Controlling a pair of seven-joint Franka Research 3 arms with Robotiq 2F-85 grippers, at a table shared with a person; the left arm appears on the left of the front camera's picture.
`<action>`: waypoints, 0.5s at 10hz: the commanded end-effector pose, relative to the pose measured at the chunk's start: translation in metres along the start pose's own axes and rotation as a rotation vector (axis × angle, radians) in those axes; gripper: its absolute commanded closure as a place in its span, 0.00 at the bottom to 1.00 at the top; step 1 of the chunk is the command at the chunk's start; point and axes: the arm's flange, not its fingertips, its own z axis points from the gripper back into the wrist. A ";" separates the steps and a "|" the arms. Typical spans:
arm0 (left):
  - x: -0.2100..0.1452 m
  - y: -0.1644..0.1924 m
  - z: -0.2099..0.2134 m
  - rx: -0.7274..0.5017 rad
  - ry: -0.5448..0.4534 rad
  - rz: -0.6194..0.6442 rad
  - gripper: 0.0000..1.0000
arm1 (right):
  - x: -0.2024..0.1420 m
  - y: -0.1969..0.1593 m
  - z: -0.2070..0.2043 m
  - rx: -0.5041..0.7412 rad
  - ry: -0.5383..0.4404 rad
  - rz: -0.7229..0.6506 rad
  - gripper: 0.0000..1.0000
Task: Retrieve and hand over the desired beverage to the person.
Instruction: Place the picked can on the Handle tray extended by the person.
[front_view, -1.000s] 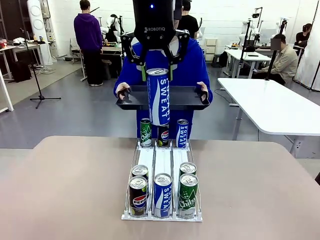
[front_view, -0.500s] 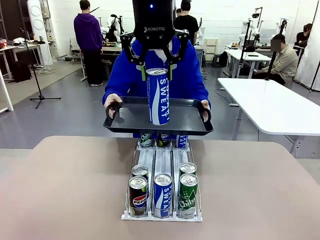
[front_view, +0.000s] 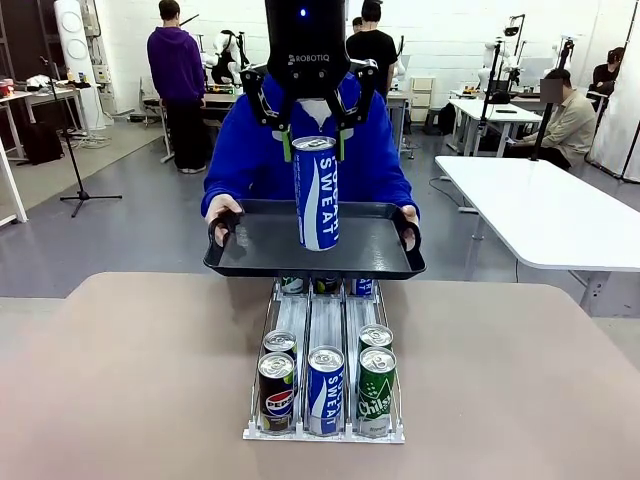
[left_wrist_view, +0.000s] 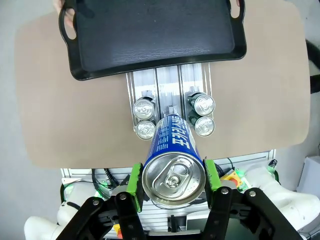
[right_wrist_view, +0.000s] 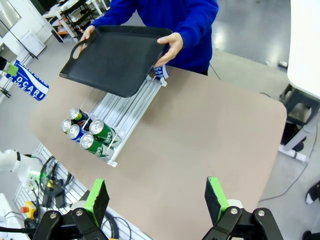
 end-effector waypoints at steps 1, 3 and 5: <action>-0.005 0.005 0.002 -0.002 -0.013 0.009 1.00 | 0.000 0.001 -0.001 0.015 -0.004 0.007 0.00; -0.005 0.005 0.002 -0.002 -0.013 0.009 1.00 | 0.000 0.001 -0.001 0.015 -0.004 0.007 0.00; 0.000 0.000 0.000 0.000 0.000 0.000 0.42 | 0.000 0.001 -0.001 0.015 -0.004 0.007 0.00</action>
